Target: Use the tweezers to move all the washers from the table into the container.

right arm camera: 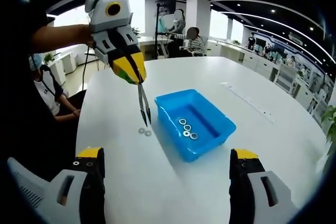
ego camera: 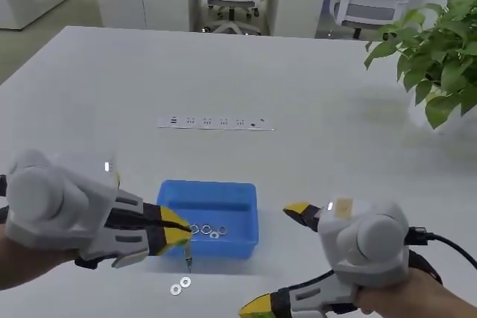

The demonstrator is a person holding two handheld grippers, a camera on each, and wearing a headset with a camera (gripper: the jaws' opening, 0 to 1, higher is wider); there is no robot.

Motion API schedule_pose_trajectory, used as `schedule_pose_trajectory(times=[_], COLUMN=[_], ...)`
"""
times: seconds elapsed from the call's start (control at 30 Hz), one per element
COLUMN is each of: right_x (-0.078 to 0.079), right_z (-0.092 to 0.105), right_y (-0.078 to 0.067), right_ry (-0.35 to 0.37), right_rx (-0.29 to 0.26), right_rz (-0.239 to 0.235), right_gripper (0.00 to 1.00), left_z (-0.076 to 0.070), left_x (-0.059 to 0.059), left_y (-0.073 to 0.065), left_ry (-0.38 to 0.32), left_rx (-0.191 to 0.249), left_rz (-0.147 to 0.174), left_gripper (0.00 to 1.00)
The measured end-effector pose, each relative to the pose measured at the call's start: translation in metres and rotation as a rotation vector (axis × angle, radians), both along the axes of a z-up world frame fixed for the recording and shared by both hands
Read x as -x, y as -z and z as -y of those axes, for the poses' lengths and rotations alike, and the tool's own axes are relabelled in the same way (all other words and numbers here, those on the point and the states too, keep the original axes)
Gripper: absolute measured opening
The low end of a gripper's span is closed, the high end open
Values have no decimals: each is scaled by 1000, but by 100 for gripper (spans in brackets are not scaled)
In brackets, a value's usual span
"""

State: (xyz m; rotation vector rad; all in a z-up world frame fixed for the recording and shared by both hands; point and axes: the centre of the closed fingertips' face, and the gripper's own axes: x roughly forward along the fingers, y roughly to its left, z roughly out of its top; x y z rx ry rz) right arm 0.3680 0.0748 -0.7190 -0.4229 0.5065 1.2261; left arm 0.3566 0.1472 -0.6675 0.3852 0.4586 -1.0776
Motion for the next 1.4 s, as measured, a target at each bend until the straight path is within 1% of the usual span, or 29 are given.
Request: schedule_pose_trajectory(times=[0.1,0.27,0.4,0.63,0.8,0.93,1.07,1.33,1.4], right_x=[1,3,4,6,7,7,8,7,8], right_z=[0,1,2,5,5,4,4,5,5], right_y=[2,4,4,8,9,10,11,12,12], right_ry=[0,1,3,7,7,5,5,8,9], right_rx=[4,8,8,20,20,20,23,26,27], right_rz=[-4,-7,-11,-17,-20,-22,-24,-25,-27], right_gripper=[100,100,100,100,100,100,100,100,100], left_z=[0,1,2,-1,-2,-4,-6,-3,-2], left_x=[1,2,3,4,4,4,4,5,5], left_y=[5,9,14,24,26,30,30,29,30], left_ry=[0,-5,-6,-12,-18,-17,-22,-10,-6], left_rx=[-11,-8,-15,-26,-23,-34,-25,-13,-17], left_rz=[-5,-11,-20,-35,-38,-43,-42,-44,-40], left_gripper=[5,5,5,5,5,5,5,5,5])
